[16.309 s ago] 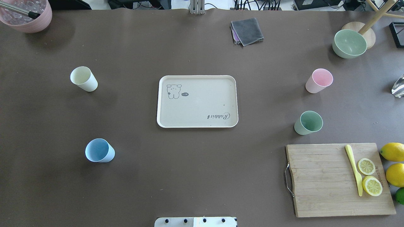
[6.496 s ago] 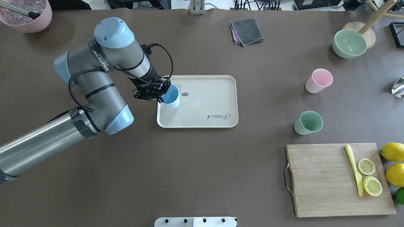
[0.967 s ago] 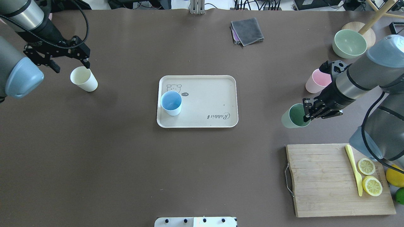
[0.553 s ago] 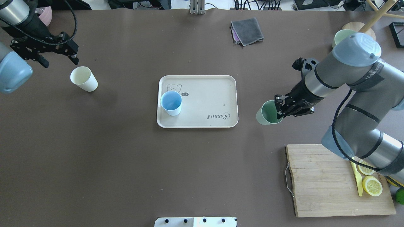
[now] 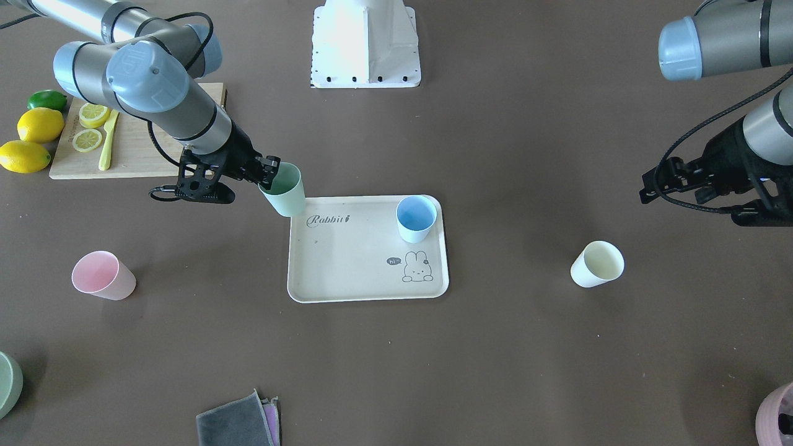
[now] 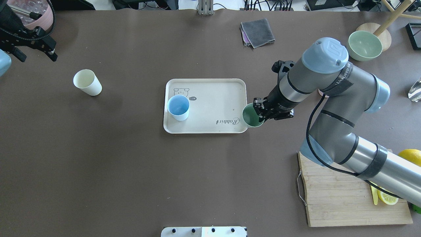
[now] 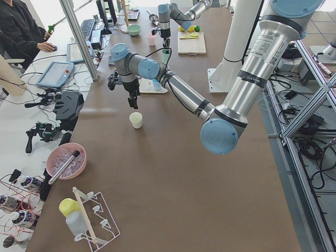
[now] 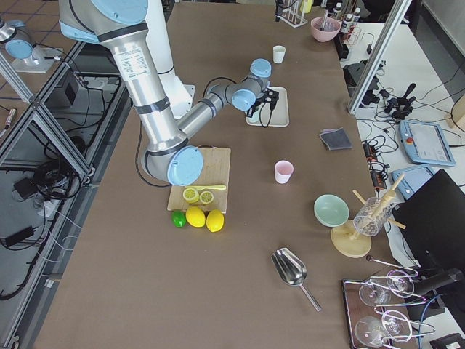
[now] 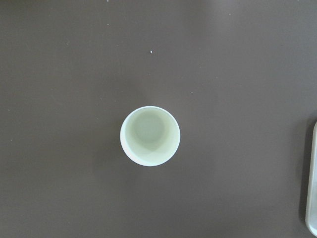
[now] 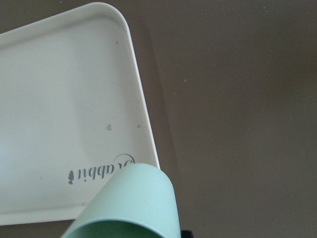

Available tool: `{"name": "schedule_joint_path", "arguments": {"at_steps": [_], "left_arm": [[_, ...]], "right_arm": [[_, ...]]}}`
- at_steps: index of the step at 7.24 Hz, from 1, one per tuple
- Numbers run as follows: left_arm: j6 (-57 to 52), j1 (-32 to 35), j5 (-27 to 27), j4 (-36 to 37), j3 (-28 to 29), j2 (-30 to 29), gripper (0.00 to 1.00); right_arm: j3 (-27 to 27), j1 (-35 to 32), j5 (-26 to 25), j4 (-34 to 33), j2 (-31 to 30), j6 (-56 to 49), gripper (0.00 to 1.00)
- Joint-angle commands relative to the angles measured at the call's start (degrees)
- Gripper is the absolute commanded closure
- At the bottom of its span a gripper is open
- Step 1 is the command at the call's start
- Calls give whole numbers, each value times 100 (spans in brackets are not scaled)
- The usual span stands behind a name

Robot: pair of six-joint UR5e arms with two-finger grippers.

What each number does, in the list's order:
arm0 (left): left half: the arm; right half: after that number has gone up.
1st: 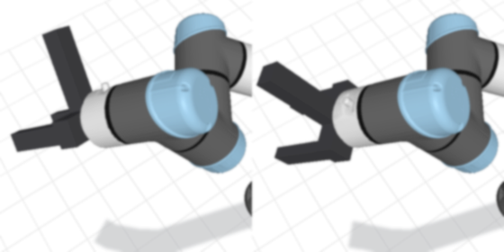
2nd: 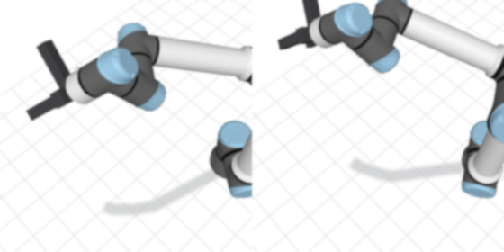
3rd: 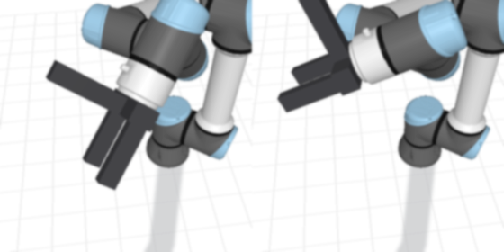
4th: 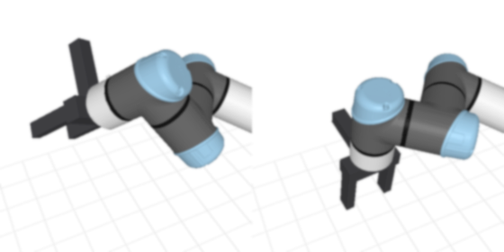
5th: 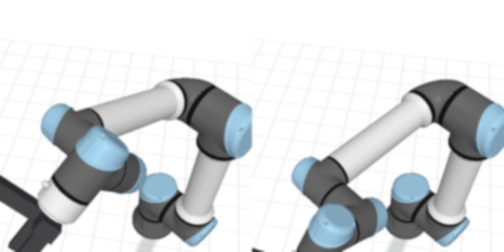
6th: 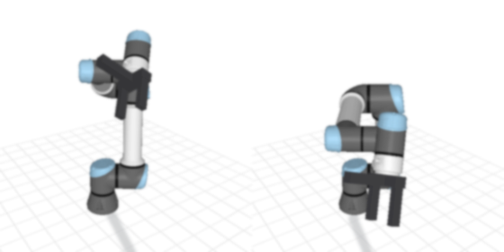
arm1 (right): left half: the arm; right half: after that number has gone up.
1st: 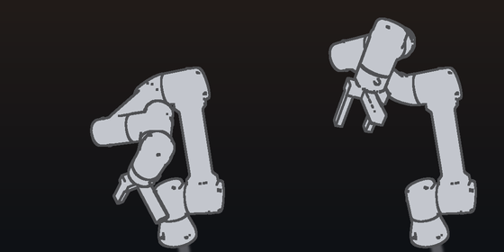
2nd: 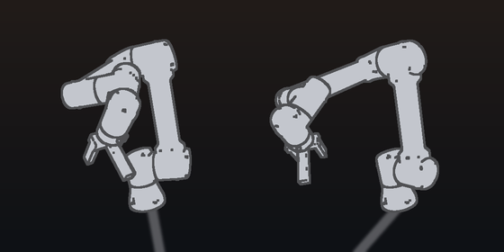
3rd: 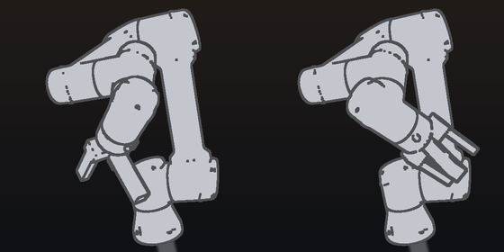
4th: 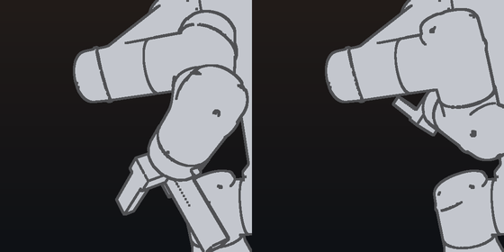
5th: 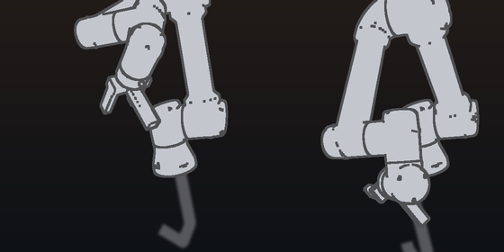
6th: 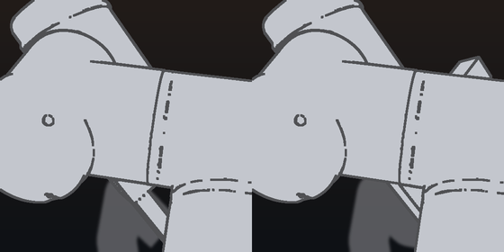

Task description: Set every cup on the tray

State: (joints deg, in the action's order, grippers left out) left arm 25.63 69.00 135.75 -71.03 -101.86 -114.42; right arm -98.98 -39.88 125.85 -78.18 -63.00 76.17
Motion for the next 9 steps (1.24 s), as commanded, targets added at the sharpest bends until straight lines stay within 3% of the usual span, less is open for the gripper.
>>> {"name": "schedule_joint_path", "arguments": {"at_steps": [1, 5, 6, 7, 9], "left_arm": [[-224, 52, -4, 37, 78, 8, 3], [-330, 113, 5, 28, 219, -1, 3], [-330, 105, 5, 28, 228, -1, 3], [-330, 122, 5, 28, 254, -10, 3], [-330, 131, 5, 19, 272, -1, 3]], "right_arm": [[579, 147, -157, 58, 550, 56, 100], [863, 349, -324, 312, 631, 82, 100], [863, 410, -315, 312, 622, 161, 60], [776, 402, -307, 321, 622, 179, 1], [520, 253, -228, 251, 622, 170, 0]]}}
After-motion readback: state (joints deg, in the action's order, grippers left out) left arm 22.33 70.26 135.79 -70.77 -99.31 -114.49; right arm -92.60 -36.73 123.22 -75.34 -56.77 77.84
